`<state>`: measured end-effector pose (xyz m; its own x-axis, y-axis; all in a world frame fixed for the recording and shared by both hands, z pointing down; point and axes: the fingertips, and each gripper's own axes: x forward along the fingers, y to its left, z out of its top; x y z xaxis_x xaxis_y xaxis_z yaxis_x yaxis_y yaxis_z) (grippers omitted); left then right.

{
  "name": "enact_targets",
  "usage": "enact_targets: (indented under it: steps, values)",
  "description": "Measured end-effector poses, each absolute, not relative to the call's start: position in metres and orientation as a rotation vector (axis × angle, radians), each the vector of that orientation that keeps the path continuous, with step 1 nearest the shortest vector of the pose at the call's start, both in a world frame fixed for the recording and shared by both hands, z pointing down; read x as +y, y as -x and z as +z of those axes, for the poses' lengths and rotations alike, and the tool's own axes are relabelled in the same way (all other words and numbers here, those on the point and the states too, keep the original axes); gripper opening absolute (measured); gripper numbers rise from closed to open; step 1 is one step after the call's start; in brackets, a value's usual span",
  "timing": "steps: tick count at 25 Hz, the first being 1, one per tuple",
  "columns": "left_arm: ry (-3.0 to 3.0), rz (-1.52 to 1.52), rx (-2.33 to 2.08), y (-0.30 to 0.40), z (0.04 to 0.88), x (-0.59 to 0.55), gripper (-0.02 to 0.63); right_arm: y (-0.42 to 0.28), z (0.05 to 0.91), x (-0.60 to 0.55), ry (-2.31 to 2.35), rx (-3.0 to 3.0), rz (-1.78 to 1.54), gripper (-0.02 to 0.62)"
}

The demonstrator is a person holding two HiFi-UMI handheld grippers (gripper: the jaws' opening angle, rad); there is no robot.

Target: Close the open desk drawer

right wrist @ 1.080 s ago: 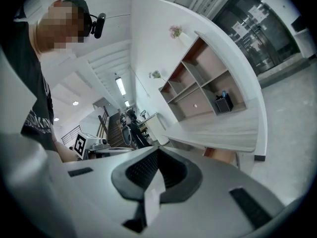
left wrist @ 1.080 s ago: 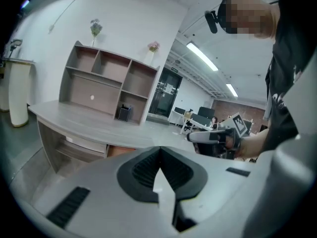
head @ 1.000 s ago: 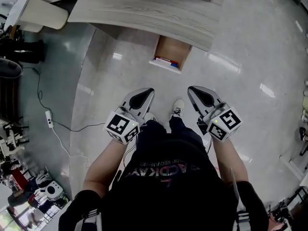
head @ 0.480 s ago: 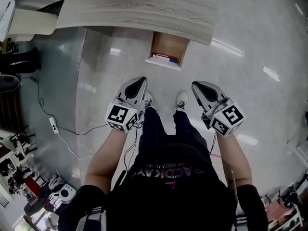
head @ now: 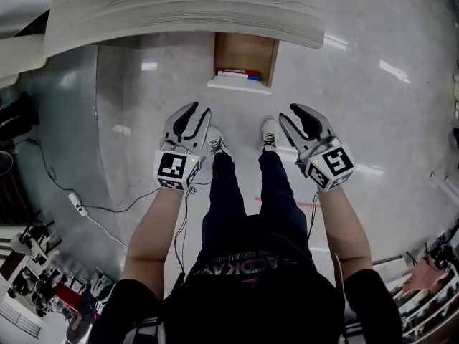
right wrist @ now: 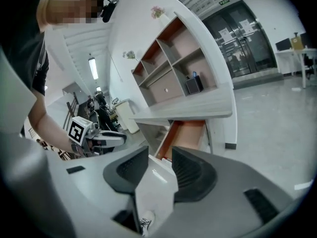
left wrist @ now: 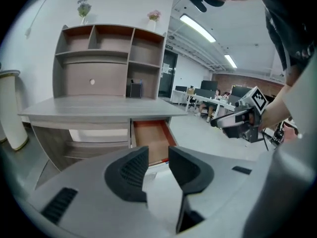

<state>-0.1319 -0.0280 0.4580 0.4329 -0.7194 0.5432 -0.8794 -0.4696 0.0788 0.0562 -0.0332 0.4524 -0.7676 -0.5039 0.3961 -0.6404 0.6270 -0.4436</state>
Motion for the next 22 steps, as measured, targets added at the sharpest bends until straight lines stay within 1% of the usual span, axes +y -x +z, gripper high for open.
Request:
enact_targets:
  steps: [3,7,10,14,17,22]
  values:
    - [-2.344,0.683,-1.340,0.143,0.483,-0.028,0.146,-0.055,0.483,-0.030,-0.978,-2.540,0.789,0.170]
    - [-2.368,0.735,-1.292,0.145,0.514,-0.029,0.170,-0.060,0.522,-0.027,-1.005,-2.450,0.732,0.209]
    - [-2.401,0.755,-1.261,0.144,0.534,-0.035,0.200,-0.060,0.548,-0.030,-1.018,-2.408,0.689,0.221]
    - [-2.481,0.834,-1.178,0.134,0.558,-0.035,0.216,-0.057,0.582,-0.032,-0.991,-2.348,0.630,0.233]
    - [-2.529,0.886,-1.140,0.135,0.571,-0.038,0.216,-0.051,0.600,-0.037,-0.984,-2.331,0.607,0.233]
    - [-2.561,0.851,-1.168,0.131,0.575,-0.068,0.216,-0.048,0.610,-0.055,-1.001,-2.323,0.555,0.233]
